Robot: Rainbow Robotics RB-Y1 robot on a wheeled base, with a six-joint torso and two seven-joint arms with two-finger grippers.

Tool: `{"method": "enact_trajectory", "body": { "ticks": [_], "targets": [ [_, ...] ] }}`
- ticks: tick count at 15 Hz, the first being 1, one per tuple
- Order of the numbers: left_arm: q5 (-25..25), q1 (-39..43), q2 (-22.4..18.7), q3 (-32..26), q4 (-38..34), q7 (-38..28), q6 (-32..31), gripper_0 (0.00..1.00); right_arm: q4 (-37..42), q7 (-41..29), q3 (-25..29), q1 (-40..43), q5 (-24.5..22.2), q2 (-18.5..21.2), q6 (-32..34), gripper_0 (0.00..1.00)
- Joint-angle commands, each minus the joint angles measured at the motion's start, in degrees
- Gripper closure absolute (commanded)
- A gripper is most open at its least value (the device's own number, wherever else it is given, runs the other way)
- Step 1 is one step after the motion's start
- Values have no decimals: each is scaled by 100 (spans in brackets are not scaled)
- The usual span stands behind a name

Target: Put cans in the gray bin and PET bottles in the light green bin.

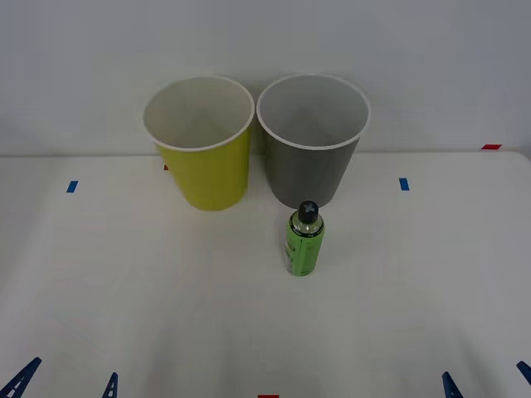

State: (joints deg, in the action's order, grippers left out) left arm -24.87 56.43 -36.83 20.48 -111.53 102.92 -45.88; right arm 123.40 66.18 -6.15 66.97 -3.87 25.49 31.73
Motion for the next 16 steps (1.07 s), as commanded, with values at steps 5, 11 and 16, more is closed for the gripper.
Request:
{"method": "enact_trajectory", "body": {
  "ticks": [5,11,16],
  "targets": [
    [0,0,0,0,0,0,0,0,0,0,0,0,0,0,0,0],
    [0,0,0,0,0,0,0,0,0,0,0,0,0,0,0,0],
    [0,0,0,0,0,0,0,0,0,0,0,0,0,0,0,0]
  ]
}}
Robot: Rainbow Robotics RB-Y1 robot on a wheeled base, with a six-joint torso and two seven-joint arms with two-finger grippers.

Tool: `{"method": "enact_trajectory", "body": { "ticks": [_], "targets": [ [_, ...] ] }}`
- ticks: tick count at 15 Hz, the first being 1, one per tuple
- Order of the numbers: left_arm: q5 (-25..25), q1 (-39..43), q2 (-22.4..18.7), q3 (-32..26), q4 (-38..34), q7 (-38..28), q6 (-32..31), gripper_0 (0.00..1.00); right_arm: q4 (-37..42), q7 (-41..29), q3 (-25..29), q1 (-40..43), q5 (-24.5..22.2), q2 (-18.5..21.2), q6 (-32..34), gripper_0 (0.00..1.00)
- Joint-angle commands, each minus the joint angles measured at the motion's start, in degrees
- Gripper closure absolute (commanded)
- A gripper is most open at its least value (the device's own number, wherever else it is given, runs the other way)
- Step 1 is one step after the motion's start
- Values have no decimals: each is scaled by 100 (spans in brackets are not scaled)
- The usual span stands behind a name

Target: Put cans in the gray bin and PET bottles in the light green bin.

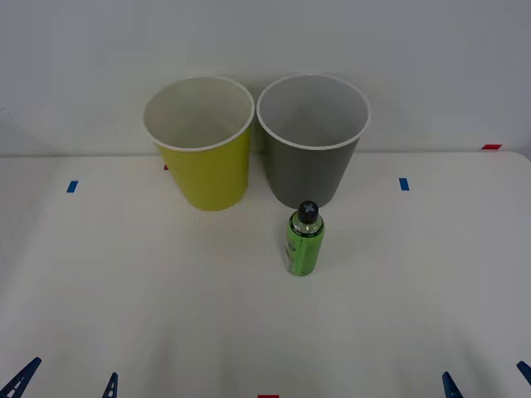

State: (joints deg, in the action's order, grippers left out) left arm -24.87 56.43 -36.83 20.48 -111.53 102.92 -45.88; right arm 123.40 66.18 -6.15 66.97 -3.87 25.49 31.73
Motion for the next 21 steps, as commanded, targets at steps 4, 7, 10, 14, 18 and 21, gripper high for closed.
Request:
{"method": "enact_trajectory", "body": {
  "ticks": [4,7,10,14,18,21],
  "targets": [
    [0,0,0,0,0,0,0,0,0,0,0,0,0,0,0,0],
    [0,0,0,0,0,0,0,0,0,0,0,0,0,0,0,0],
    [0,0,0,0,0,0,0,0,0,0,0,0,0,0,0,0],
    [0,0,0,0,0,0,0,0,0,0,0,0,0,0,0,0],
    [0,0,0,0,0,0,0,0,0,0,0,0,0,0,0,0],
    [0,0,0,0,0,0,0,0,0,0,0,0,0,0,0,0]
  ]
}}
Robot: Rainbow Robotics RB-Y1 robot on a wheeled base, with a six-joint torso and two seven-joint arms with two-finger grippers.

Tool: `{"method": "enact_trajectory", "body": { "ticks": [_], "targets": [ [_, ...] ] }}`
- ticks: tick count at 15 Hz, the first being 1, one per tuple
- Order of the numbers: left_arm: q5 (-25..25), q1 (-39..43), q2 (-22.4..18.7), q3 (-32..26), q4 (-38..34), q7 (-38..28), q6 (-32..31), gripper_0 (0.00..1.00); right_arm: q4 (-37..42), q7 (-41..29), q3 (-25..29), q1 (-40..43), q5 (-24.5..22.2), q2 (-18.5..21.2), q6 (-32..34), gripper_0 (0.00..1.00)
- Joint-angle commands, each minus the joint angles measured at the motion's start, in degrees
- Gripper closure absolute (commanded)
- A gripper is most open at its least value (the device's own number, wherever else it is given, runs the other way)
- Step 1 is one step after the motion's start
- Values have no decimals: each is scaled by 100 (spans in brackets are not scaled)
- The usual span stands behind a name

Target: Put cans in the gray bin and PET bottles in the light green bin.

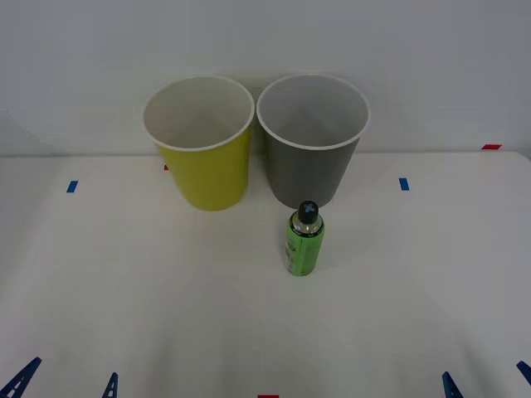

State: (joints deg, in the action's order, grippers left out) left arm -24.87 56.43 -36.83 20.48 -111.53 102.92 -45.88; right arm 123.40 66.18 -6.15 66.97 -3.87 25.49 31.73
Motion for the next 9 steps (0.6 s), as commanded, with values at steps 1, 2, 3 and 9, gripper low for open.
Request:
{"method": "enact_trajectory", "body": {
  "ticks": [1,2,3,9],
  "targets": [
    [0,0,0,0,0,0,0,0,0,0,0,0,0,0,0,0],
    [0,0,0,0,0,0,0,0,0,0,0,0,0,0,0,0],
    [0,0,0,0,0,0,0,0,0,0,0,0,0,0,0,0],
    [0,0,0,0,0,0,0,0,0,0,0,0,0,0,0,0]
  ]
}}
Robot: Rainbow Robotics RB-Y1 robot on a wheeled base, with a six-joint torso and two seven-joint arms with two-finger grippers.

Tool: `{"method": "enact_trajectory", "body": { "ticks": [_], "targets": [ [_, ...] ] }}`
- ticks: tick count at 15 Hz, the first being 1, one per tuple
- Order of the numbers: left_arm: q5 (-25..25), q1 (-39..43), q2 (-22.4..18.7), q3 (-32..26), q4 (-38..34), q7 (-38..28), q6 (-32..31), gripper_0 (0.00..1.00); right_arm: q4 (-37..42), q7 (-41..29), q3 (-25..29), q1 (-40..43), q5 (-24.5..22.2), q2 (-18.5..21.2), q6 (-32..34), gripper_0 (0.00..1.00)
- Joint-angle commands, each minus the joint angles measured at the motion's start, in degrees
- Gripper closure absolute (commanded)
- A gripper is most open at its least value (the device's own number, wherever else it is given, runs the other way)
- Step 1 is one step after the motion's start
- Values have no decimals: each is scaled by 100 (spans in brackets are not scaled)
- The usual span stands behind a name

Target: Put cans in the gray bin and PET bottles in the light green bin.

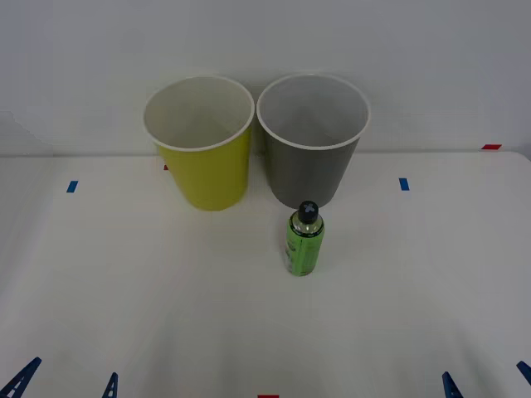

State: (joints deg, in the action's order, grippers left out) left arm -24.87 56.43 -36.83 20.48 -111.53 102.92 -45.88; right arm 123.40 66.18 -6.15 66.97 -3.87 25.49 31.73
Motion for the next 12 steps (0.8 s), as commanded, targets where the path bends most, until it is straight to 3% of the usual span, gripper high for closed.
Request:
{"method": "enact_trajectory", "body": {
  "ticks": [1,12],
  "targets": [
    [0,0,0,0,0,0,0,0,0,0,0,0,0,0,0,0],
    [0,0,0,0,0,0,0,0,0,0,0,0,0,0,0,0]
  ]
}}
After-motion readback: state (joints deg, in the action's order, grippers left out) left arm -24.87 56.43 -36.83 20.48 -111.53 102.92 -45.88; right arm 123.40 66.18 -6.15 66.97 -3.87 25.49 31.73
